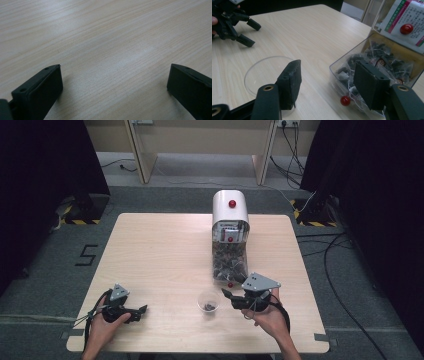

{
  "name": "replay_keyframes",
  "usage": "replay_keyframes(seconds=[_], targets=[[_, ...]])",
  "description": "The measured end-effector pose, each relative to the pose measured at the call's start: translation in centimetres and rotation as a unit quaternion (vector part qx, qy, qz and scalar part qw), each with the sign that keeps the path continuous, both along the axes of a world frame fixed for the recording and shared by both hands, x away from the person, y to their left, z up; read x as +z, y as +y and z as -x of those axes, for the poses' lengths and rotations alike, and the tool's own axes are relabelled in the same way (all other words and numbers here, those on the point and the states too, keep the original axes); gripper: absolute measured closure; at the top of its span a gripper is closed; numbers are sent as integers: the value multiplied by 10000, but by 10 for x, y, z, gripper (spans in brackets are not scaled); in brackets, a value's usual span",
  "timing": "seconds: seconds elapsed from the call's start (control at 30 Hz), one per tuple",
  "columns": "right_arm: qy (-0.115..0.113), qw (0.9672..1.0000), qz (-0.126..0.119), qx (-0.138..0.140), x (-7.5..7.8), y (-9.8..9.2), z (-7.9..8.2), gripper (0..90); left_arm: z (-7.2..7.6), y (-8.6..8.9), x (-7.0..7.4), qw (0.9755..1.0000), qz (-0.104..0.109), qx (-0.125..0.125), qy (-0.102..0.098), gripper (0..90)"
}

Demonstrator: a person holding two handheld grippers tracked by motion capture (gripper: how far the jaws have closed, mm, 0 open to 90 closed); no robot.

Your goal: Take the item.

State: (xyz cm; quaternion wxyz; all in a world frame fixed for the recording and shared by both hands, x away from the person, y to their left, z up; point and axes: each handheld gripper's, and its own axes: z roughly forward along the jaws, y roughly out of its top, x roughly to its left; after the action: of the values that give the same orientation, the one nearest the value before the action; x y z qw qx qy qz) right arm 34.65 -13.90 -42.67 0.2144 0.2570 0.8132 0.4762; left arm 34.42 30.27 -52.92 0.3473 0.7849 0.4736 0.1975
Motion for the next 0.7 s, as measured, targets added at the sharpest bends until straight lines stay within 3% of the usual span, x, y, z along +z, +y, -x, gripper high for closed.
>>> replay_keyframes(seconds=[0.7], targets=[[159, 9995, 74, -266, -4, -14, -9, 367, 0, 0, 0, 10000, -1, 0, 0, 0]])
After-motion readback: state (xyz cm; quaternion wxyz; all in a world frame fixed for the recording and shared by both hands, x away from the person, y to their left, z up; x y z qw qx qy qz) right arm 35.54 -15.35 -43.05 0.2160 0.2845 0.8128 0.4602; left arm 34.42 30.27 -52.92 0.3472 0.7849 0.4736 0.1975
